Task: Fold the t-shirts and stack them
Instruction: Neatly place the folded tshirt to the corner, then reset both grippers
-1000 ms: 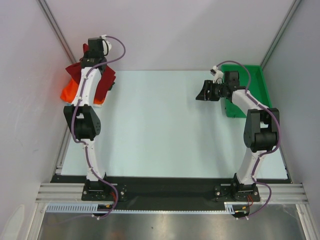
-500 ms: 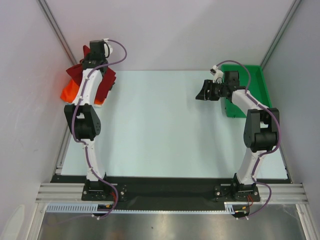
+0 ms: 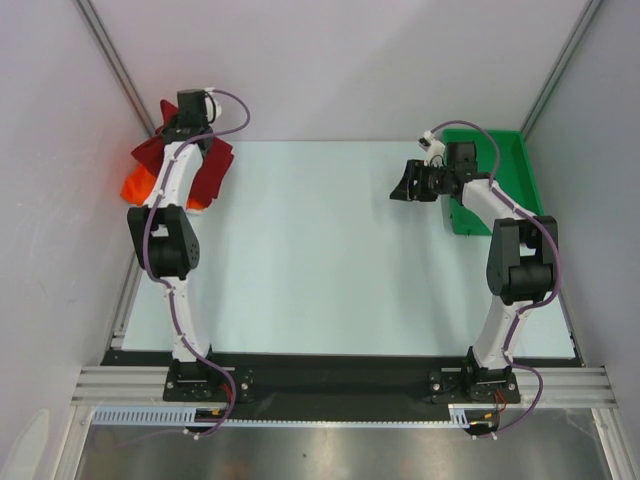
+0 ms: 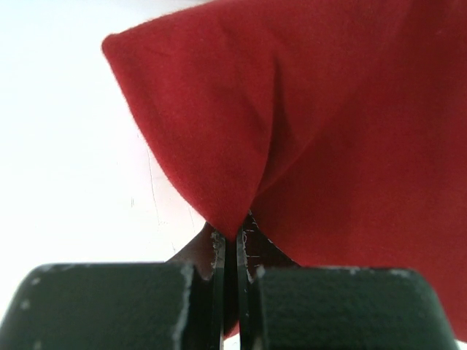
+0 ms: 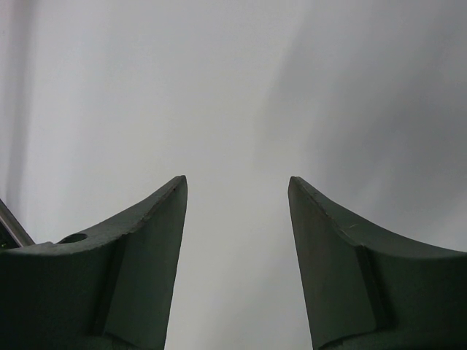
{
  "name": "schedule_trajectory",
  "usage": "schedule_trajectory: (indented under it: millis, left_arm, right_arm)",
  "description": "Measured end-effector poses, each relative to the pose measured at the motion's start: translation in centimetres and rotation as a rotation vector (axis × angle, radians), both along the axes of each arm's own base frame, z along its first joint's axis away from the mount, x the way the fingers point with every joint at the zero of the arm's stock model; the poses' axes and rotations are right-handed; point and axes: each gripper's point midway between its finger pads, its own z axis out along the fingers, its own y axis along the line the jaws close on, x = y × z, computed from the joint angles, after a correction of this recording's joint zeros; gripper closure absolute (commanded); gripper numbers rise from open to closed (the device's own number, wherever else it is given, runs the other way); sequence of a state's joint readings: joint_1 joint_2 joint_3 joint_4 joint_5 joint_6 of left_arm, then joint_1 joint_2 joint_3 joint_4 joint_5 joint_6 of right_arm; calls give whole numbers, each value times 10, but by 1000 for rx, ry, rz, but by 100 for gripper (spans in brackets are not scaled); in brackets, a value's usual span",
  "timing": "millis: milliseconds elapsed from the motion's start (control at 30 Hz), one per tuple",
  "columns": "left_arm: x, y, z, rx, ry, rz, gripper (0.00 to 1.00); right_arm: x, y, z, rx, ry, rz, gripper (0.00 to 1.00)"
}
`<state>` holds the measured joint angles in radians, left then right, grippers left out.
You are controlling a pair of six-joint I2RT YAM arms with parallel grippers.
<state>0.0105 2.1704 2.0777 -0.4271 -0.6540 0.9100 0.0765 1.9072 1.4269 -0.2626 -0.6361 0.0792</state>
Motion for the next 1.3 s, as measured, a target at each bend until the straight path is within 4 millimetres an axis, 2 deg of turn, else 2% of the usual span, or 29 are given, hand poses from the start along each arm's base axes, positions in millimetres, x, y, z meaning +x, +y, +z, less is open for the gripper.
schedule_trajectory:
  millis: [333, 400, 433, 500, 567, 667, 700, 767, 800, 833, 867, 967, 1033, 1067, 1200, 1300]
  left_arm:
    - [-17, 69, -9, 0, 13, 123, 98]
    - [-20, 78, -10, 6, 17, 137, 81]
    - [-20, 81, -10, 16, 19, 142, 62]
    - [-20, 86, -11, 46, 14, 158, 45]
    - [-19, 87, -14, 65, 10, 171, 33]
    - [-14, 79, -20, 59, 2, 172, 28]
    - [-12, 74, -21, 54, -3, 166, 18]
    - [-7, 63, -20, 37, -20, 152, 16]
    - [-4, 55, -17, 23, -36, 144, 16]
    - [0, 45, -15, 4, -52, 129, 12]
    - [3, 35, -13, -19, -68, 114, 0]
    - [7, -7, -11, -125, -108, 53, 0]
    - [6, -51, -9, -262, -136, -4, 0]
    - [4, -66, -8, -314, -138, -27, 0]
    - [-13, -147, -5, -577, -142, -144, 0]
    - [-30, -199, -15, -739, -87, -207, 0]
  right_arm:
    - [0, 2, -1, -5, 0, 0, 37]
    - [0, 3, -1, -8, -1, 0, 36]
    - [-1, 4, -1, -9, 0, 2, 36]
    - [-2, 7, -1, -12, -1, 8, 36]
    - [-3, 11, -1, -15, -4, 19, 36]
    - [-4, 17, -1, -18, -8, 33, 36]
    - [-5, 18, -1, -19, -8, 38, 35]
    - [-6, 21, -1, -24, -8, 46, 32]
    - [-6, 21, -2, -30, -12, 48, 14]
    - [-6, 21, -2, -38, -16, 49, 1]
    - [-5, 21, -3, -46, -19, 44, 0]
    - [-1, 20, -5, -98, -56, 43, 0]
    - [4, 17, -6, -144, -78, 9, 0]
    - [5, 17, -6, -166, -87, -15, 0]
    - [14, 14, -1, -273, -144, -150, 0]
    - [14, 10, 3, -353, -189, -230, 0]
